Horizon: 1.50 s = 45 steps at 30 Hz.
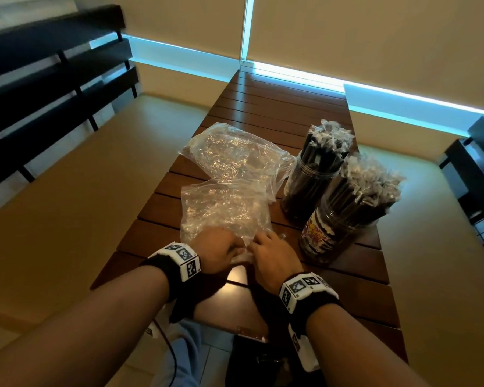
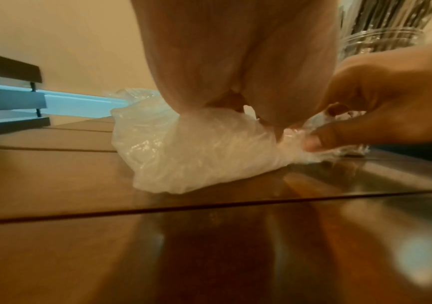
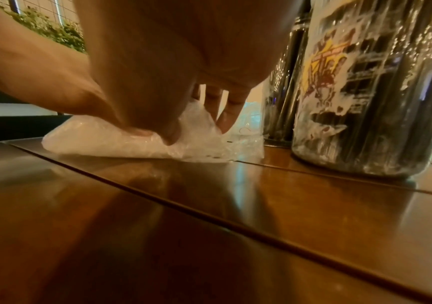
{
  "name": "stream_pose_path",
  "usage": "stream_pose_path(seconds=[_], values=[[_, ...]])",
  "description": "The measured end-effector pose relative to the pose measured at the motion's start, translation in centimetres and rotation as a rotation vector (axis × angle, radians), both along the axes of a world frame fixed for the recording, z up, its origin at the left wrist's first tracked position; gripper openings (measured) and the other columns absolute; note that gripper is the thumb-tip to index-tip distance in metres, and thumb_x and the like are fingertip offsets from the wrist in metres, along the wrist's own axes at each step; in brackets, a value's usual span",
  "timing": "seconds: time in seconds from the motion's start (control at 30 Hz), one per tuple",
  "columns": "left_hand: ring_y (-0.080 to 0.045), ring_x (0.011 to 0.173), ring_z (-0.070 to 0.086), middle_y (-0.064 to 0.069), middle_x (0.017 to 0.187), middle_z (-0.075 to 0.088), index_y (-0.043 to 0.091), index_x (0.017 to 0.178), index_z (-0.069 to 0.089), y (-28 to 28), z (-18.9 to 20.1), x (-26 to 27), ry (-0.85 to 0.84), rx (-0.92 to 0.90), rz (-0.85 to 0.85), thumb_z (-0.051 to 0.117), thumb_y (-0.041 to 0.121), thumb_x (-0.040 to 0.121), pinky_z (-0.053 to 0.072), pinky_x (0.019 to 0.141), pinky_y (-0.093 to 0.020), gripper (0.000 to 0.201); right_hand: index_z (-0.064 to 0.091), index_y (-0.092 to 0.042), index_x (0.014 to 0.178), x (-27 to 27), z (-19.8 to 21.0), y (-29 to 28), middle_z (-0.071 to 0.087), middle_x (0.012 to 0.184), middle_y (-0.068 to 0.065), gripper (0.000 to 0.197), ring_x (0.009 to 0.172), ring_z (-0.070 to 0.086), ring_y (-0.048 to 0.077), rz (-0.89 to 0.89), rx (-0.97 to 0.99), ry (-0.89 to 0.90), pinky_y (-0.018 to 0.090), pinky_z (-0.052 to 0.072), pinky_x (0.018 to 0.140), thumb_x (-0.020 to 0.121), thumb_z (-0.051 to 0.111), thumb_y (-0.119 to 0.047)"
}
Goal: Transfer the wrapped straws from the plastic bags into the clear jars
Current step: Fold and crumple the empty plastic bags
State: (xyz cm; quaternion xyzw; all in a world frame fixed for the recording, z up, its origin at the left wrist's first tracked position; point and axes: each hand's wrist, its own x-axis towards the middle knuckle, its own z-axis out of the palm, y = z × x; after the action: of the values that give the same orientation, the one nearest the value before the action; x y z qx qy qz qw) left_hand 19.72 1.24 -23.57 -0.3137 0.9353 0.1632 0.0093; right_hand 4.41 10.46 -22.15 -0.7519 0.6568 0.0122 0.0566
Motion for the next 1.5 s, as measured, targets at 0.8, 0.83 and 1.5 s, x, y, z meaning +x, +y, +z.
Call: stream_pose_path(seconds=[0.8, 0.83, 1.5], values=[[-0.023, 0.097, 0.049, -0.001, 0.104, 0.036, 0.018, 0.104, 0.064, -2.1, -1.1, -0.1, -0.032, -0.014, 0.177, 0.053, 0.028, 0.096, 0.039, 0.078, -0.033, 0.016, 0.054, -0.020, 0.122, -0.4, -0.4, -1.8, 0.055, 0.126, 0.003, 0.042, 0.114, 0.049, 0.028, 0.021, -0.032, 0.057, 0.037, 0.040, 0.086, 0.081, 0.062, -0.018], [-0.025, 0.095, 0.054, -0.003, 0.107, 0.038, 0.018, 0.108, 0.062, -2.3, -0.7, 0.1, -0.009, -0.001, 0.169, 0.052, 0.029, 0.098, 0.045, 0.081, -0.036, 0.019, 0.053, -0.020, 0.124, -0.4, -0.5, -2.1, 0.055, 0.127, 0.002, 0.044, 0.115, 0.049, 0.028, -0.002, -0.018, 0.029, 0.037, 0.040, 0.087, 0.081, 0.061, -0.014], [-0.027, 0.116, 0.038, -0.007, 0.122, 0.040, 0.016, 0.109, 0.062, -4.9, -0.9, 0.4, -0.060, -0.169, 0.233, 0.044, 0.034, 0.095, 0.032, 0.101, -0.041, 0.029, 0.052, -0.023, 0.112, 0.2, -2.4, -5.5, 0.048, 0.114, 0.002, 0.032, 0.098, 0.048, 0.023, -0.092, -0.218, 0.022, 0.037, 0.040, 0.081, 0.090, 0.041, -0.044]])
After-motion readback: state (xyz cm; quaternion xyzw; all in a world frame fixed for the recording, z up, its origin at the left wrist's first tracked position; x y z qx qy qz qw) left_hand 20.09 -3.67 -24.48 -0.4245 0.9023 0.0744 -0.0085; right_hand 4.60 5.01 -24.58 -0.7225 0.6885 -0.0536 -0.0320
